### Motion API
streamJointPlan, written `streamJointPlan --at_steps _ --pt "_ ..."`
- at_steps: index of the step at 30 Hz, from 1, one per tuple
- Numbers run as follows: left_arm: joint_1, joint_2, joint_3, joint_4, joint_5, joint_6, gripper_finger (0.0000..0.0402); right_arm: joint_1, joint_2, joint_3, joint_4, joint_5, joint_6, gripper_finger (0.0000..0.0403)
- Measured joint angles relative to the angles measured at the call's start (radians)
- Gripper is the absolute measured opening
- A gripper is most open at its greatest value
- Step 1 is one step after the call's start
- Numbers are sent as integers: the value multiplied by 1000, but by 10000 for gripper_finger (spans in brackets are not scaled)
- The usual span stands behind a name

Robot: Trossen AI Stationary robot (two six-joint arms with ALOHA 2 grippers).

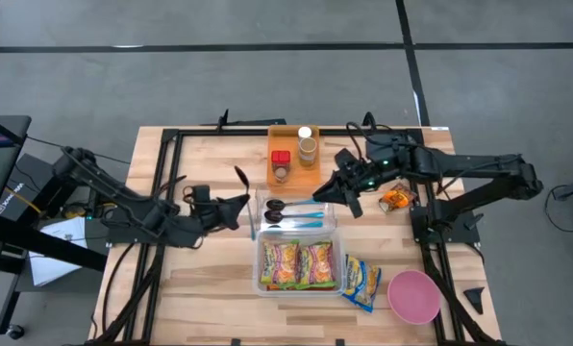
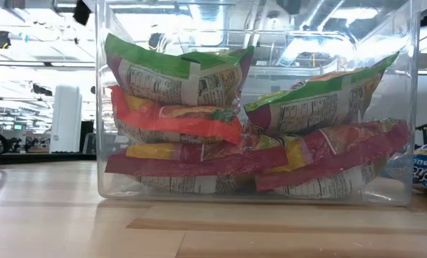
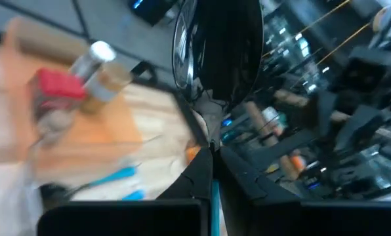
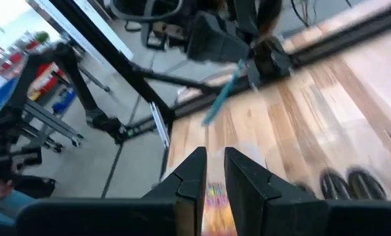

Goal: Pick & Place Food Item
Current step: Put the blue spoon into the transparent bin

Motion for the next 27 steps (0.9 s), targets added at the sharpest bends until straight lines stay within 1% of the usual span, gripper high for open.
streamJointPlan --at_steps 3,7,12,16,20,22,27 --pt "27 30 0 170 -2 102 2 12 52 0 89 -2 8 52" --pt "68 78 0 290 -16 135 2 30 122 0 182 5 8 52" --pt "117 144 0 380 -17 132 2 60 199 0 190 127 35 52" --pt "146 197 0 468 -6 131 2 86 244 0 191 173 40 60" --pt "159 230 0 514 11 109 2 92 264 0 179 176 63 92" --pt "159 240 0 514 12 83 2 90 263 0 184 180 64 116" --pt "159 240 0 514 9 78 2 75 263 0 177 184 79 177"
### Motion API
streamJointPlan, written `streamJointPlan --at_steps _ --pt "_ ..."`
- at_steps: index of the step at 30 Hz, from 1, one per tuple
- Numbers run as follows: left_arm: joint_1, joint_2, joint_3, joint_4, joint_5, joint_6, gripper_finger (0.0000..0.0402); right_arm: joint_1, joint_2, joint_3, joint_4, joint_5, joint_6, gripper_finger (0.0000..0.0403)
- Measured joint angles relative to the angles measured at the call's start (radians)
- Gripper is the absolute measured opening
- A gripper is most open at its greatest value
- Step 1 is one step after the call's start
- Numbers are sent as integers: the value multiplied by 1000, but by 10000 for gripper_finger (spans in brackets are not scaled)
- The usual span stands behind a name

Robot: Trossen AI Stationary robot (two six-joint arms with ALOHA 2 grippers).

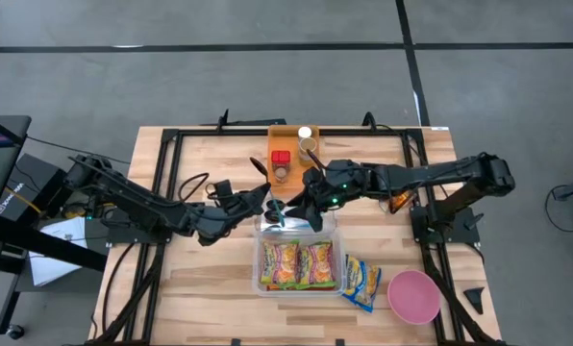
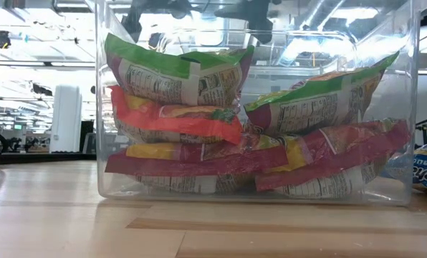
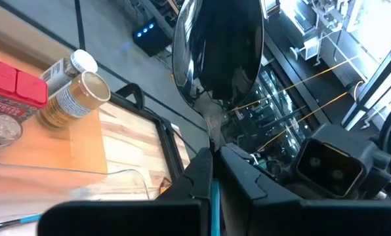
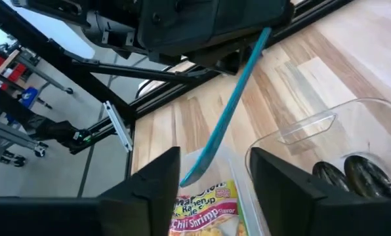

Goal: Pick & Place Food Item
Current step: Put the blue spoon into the transparent bin

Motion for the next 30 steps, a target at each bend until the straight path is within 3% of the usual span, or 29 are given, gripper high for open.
streamJointPlan --at_steps 6,23,30 --pt "10 0 0 30 0 -1 2 1 16 -1 0 -6 12 204" --pt "18 -2 0 53 12 -1 2 22 76 -1 55 -35 46 182" --pt "18 -1 0 65 18 -1 2 24 157 78 50 -43 40 181"
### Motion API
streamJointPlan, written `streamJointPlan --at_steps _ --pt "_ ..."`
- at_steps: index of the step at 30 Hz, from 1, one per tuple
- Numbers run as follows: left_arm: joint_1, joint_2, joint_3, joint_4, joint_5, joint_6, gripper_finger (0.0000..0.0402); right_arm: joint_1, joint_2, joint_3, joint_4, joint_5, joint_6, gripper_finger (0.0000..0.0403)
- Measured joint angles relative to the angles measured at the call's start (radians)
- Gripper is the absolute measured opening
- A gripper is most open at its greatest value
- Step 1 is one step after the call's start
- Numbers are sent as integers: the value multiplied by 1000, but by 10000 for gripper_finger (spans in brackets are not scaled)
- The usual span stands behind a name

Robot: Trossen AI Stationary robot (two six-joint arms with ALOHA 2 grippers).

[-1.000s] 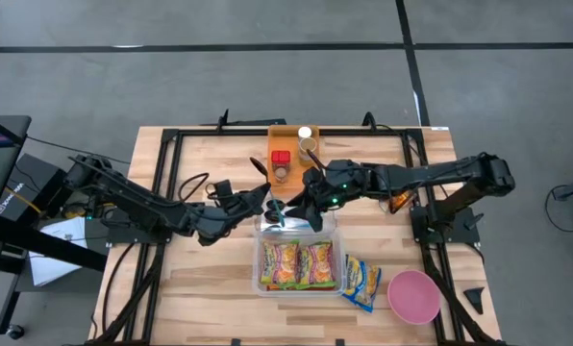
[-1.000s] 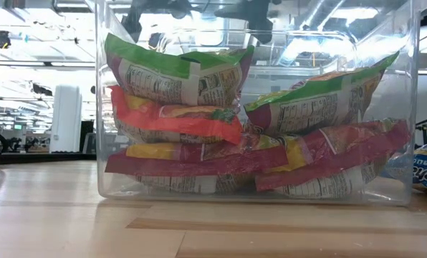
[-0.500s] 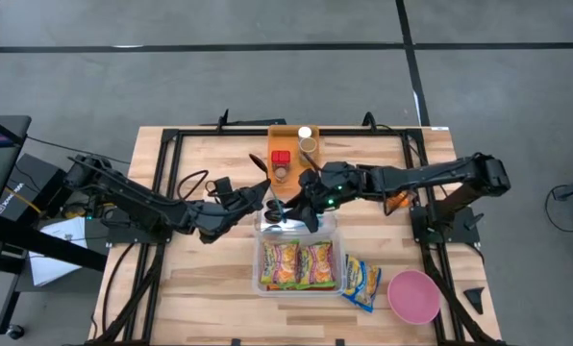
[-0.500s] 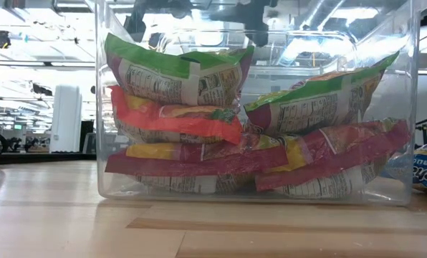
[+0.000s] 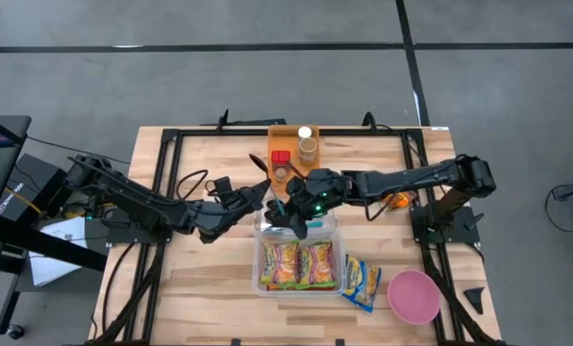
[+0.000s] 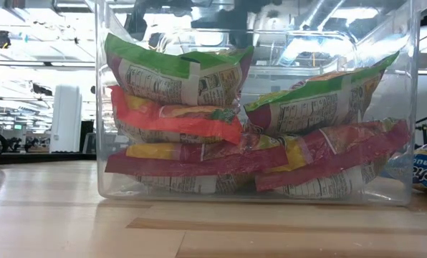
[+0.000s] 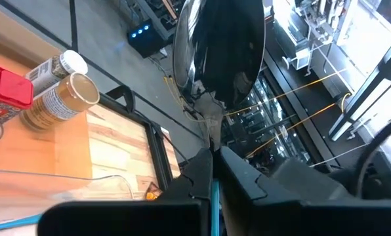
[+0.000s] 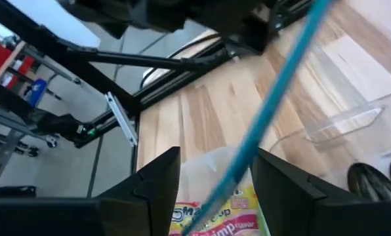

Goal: Pick & Place Food Item
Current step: Put the blue spoon into the transparent bin

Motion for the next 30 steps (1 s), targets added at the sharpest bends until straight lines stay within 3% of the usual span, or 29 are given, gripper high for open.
streamJointPlan --at_steps 8,19,23,30 --pt "-6 0 1 -9 0 0 2 -9 0 41 -54 0 -24 140" --pt "-9 -1 1 -12 8 9 2 2 -4 40 -120 12 -15 11" --pt "-7 -1 1 -12 11 45 6 -5 -2 40 -129 12 -6 7" --pt "-19 -1 2 -13 103 173 31 -14 -8 39 -139 -2 -22 2"
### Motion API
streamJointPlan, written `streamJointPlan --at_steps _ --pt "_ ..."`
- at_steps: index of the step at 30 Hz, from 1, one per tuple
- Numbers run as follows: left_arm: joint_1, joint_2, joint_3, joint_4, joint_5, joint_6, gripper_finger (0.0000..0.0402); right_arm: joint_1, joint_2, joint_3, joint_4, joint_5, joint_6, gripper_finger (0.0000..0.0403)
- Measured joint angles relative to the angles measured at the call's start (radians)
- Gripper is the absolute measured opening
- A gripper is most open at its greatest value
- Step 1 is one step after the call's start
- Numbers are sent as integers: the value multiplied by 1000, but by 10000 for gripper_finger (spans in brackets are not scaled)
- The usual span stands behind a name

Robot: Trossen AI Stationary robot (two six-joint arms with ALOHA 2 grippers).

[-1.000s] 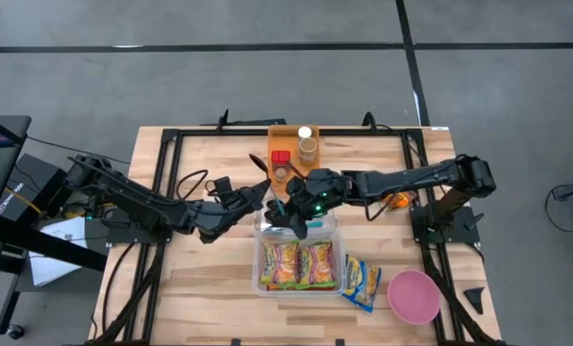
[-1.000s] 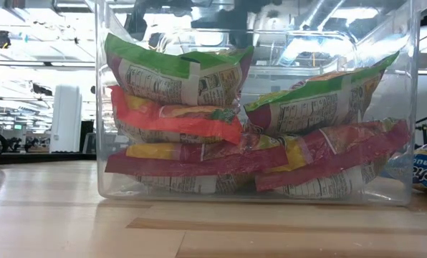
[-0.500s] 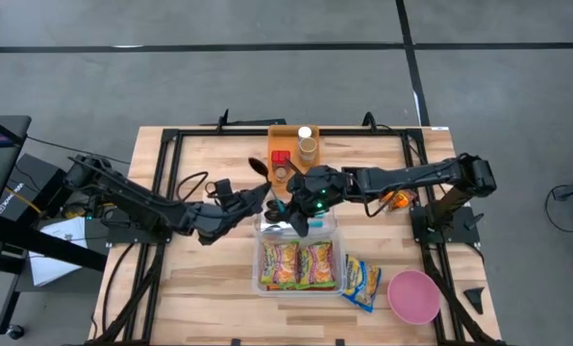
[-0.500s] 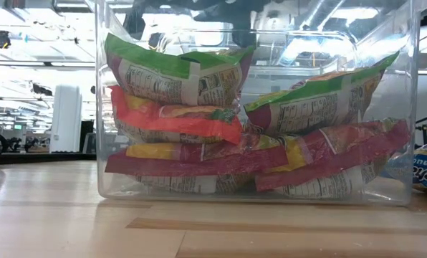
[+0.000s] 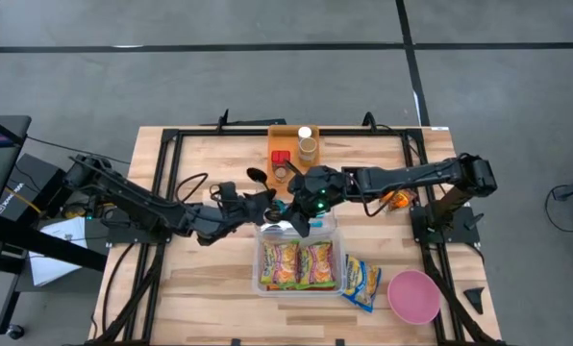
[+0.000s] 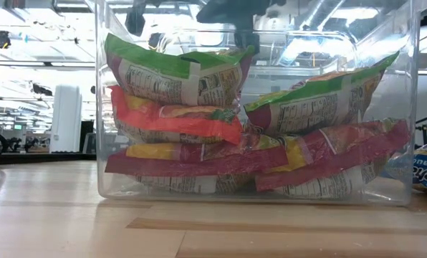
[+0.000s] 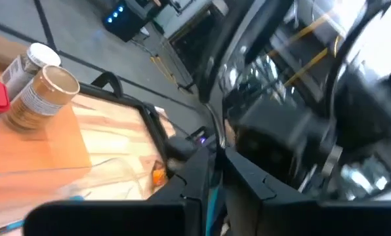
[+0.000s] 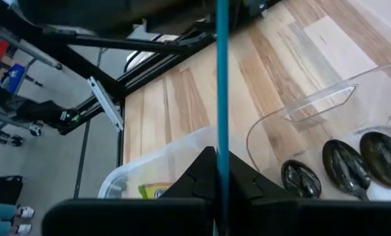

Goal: Pick & Place Food Item
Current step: Put the blue spoon into the transparent bin

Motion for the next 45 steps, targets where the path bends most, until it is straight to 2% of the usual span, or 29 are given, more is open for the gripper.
streamJointPlan --at_steps 7,15,20,23,26,29,36,45 --pt "-35 -10 0 -18 0 122 51 -22 -54 2 -57 -4 -34 1" --pt "-96 -70 -2 -194 -1 125 51 -75 -147 2 -214 12 -91 0" --pt "-138 -140 -2 -310 -1 127 53 -99 -189 2 -361 5 -201 0" --pt "-167 -187 -2 -396 -1 128 53 -111 -192 2 -458 -39 -283 0" --pt "-189 -236 -2 -466 -4 128 53 -131 -192 0 -528 -131 -361 0" --pt "-211 -275 -2 -529 -11 127 49 -147 -185 -23 -535 -217 -415 0" --pt "-223 -307 -2 -589 -16 117 41 -191 -161 -80 -548 -329 -517 0" --pt "-238 -311 -2 -621 -14 63 40 -211 -90 -92 -492 -338 -604 0"
